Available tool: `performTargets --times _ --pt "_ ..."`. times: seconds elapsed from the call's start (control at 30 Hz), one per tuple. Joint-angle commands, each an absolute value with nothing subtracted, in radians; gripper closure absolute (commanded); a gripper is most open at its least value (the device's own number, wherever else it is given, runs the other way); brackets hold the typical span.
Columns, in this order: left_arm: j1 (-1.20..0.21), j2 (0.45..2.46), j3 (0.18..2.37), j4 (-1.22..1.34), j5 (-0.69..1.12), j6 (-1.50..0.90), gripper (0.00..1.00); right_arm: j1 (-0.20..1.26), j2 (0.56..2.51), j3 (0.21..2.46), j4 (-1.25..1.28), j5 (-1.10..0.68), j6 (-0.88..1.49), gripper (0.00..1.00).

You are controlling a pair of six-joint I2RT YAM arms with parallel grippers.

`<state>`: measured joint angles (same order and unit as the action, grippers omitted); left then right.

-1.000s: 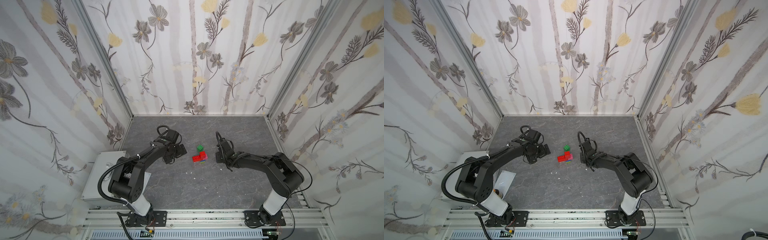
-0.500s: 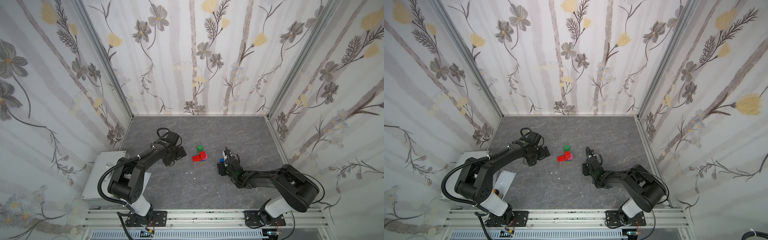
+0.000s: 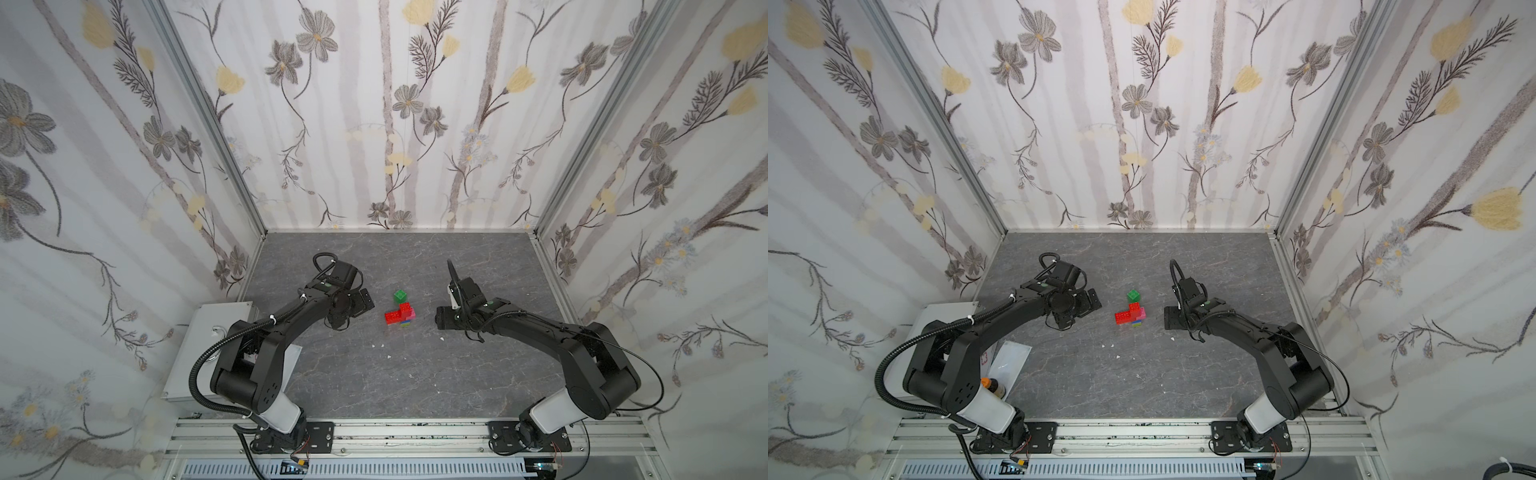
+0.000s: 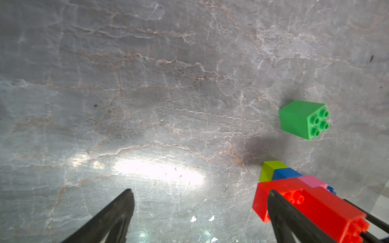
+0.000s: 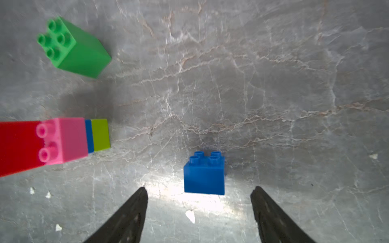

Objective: Assemble the number 4 with lego
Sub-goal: Pick up the lego brick from the center of the board.

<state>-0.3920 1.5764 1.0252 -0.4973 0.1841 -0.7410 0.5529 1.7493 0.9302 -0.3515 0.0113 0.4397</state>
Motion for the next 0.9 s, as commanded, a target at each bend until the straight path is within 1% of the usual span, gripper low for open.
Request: performTargets --times 0.0,0.1,0.17,0.57,0.67,0.87 --pt "-0.391 1.561 1.016 -0.446 0.200 -0.737 0.00 0.547 1.804 1.020 -0.561 0.016 0.404 0.29" --pt "-0.391 1.570 1.024 -0.455 0.195 -0.732 0.00 0.539 1.837 1.072 -0.575 0.032 0.412 0.40" --pt "-0.391 1.579 1.029 -0.461 0.198 -0.730 0.00 0.534 1.867 1.106 -0.596 0.048 0.417 0.44" --pt "-0.391 1.574 1.019 -0.462 0.202 -0.727 0.00 0.538 1.953 1.178 -0.599 0.012 0.370 0.44" --pt "-0.391 1.562 1.019 -0.458 0.205 -0.716 0.00 0.538 1.963 1.178 -0.580 0.007 0.360 0.48" --pt "-0.391 1.526 1.038 -0.477 0.203 -0.667 0.00 0.543 1.987 1.175 -0.535 -0.012 0.347 0.59"
